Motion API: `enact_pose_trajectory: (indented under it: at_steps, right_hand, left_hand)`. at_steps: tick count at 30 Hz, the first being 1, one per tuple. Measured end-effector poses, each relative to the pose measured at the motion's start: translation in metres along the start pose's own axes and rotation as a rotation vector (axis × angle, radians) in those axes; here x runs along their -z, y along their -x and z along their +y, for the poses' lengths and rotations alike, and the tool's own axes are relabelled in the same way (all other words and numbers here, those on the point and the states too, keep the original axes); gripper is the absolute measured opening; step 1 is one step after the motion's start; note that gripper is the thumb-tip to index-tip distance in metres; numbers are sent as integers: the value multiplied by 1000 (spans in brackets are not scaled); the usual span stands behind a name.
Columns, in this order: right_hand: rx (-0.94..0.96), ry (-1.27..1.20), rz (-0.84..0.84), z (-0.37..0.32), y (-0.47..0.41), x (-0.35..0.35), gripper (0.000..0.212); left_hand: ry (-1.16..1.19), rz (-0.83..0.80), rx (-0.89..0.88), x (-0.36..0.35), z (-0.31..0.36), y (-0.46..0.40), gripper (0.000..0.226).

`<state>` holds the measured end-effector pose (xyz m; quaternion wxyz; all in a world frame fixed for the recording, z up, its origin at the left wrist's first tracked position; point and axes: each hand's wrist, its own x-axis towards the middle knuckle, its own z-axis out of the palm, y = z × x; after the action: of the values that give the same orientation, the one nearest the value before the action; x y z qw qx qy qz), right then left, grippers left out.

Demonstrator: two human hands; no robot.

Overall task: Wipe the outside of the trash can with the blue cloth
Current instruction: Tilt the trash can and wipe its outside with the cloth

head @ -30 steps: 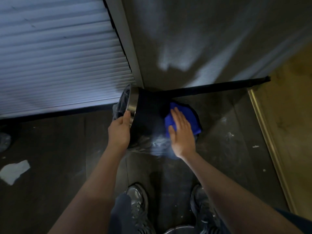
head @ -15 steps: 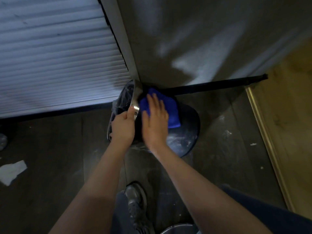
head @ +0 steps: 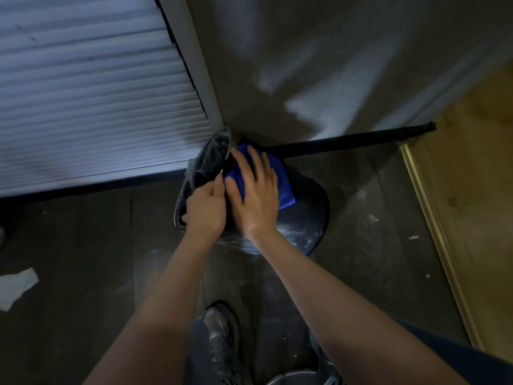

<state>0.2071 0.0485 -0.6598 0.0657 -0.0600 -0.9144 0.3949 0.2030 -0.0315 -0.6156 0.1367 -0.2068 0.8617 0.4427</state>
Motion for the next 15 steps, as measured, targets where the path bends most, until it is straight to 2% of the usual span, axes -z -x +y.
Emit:
enact_pose_trajectory:
  at_steps: [4, 11, 15]
  right_hand:
    - [-81, 65, 10, 14, -5, -7, 54]
    - [-546, 42, 75, 97, 10, 12, 54]
    - [-650, 0, 128, 96, 21, 10, 50]
  left_hand:
    - [24, 11, 4, 3, -6, -1, 45]
    - [62, 32, 72, 13, -15, -6, 44]
    - [37, 48, 73, 6, -3, -1, 46]
